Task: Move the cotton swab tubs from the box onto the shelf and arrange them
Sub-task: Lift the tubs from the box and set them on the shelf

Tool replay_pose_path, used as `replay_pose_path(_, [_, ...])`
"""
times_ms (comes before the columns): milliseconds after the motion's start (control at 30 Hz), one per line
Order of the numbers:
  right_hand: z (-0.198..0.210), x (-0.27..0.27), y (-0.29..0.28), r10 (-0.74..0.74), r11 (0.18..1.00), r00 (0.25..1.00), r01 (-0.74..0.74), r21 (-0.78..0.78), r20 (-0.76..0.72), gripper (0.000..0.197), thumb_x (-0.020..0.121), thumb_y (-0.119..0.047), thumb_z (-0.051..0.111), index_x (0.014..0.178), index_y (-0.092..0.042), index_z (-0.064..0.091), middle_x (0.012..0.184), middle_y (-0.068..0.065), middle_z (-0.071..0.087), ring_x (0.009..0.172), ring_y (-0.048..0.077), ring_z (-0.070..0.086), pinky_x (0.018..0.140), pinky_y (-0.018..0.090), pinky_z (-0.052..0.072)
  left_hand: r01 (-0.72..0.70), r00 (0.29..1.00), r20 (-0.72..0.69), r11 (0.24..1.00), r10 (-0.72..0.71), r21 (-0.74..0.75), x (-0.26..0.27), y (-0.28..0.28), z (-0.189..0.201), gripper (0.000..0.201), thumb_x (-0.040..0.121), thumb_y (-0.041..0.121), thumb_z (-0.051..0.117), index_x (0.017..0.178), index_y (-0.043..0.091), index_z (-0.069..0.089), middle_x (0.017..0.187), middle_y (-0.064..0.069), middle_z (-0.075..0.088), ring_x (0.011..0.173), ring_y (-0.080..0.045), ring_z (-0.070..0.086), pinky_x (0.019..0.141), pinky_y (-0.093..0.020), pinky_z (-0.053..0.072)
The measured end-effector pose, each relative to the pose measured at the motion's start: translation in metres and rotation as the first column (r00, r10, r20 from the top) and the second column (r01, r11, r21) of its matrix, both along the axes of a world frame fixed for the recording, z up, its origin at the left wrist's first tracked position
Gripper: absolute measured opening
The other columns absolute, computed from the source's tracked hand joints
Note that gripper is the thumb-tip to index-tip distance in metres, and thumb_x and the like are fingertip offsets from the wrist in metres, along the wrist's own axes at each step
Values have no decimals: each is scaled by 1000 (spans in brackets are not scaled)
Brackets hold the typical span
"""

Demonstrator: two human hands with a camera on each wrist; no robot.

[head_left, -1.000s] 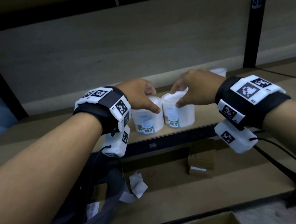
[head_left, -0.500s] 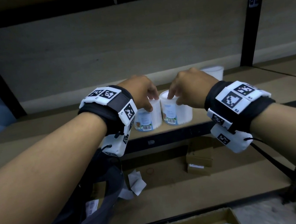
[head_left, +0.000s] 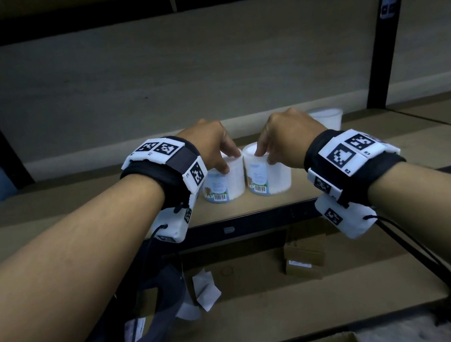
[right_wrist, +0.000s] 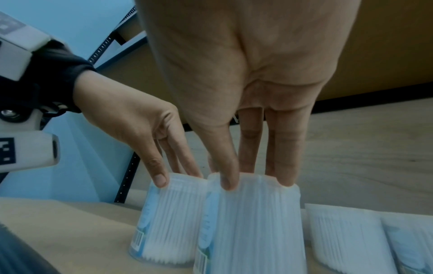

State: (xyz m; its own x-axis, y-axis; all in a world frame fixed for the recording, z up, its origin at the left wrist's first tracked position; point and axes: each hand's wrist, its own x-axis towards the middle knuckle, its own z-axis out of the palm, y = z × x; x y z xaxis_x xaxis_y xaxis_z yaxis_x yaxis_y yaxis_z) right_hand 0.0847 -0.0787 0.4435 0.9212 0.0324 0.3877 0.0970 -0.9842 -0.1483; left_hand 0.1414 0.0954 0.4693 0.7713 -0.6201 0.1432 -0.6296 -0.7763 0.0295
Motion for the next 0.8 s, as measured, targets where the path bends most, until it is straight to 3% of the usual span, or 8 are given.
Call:
replay_pose_path(300, [0, 30, -12, -23, 999, 999, 25, 40, -48, 24, 74, -7, 82, 84, -29, 78, 101, -2, 70, 93, 18, 65, 91, 34, 54, 9, 1000, 14, 1000, -8, -15, 27, -8, -5, 43, 80, 15, 78, 120, 27, 70, 121, 10, 69, 103, -7, 57, 81, -21, 39])
replay_pose_path(467, [2, 53, -15, -73, 995, 994, 78, 61, -85, 31, 69, -7, 84, 60, -33, 67, 99, 1, 71, 89, 20, 67, 90, 34, 54, 4, 1000, -7, 999, -4, -43, 44, -14, -6, 42, 77, 13, 81, 116, 27, 73, 114, 9, 72, 96, -6, 54, 87, -23, 45])
replay_pose_path(567, [4, 63, -17, -91, 993, 991, 97, 61, -93, 28, 69, -6, 83, 65, -31, 70, 99, 2, 71, 91, 21, 67, 91, 34, 54, -2, 1000, -6, 999, 1, -46, 53, -19, -7, 43, 76, 12, 81, 116, 25, 73, 114, 7, 72, 98, -8, 59, 85, -22, 45])
replay_pose_path(667, [6, 71, -21, -90, 994, 991, 96, 56, -102, 26, 71, -5, 82, 79, -30, 77, 101, 2, 71, 93, 21, 67, 91, 33, 54, 9, 1000, 10, 1000, -9, -26, 62, -24, -6, 42, 77, 12, 80, 117, 22, 73, 115, 5, 72, 99, -9, 63, 79, -16, 40])
replay_pose_path(733, [5, 77, -25, -81, 995, 990, 87, 50, -113, 26, 74, -6, 79, 84, -30, 79, 102, 0, 71, 95, 21, 67, 93, 32, 53, 9, 1000, 20, 1000, -9, -27, 68, -25, -7, 41, 78, 13, 79, 118, 22, 72, 116, 5, 71, 106, -12, 61, 81, -17, 39])
replay_pose_path(800, [5, 85, -28, -68, 995, 991, 75, 59, -114, 24, 80, -10, 74, 80, -33, 77, 107, -1, 71, 97, 21, 67, 94, 33, 53, 5, 999, 32, 1000, -4, -31, 74, -27, -8, 41, 79, 14, 78, 118, 24, 72, 117, 5, 70, 110, -13, 55, 84, -18, 39])
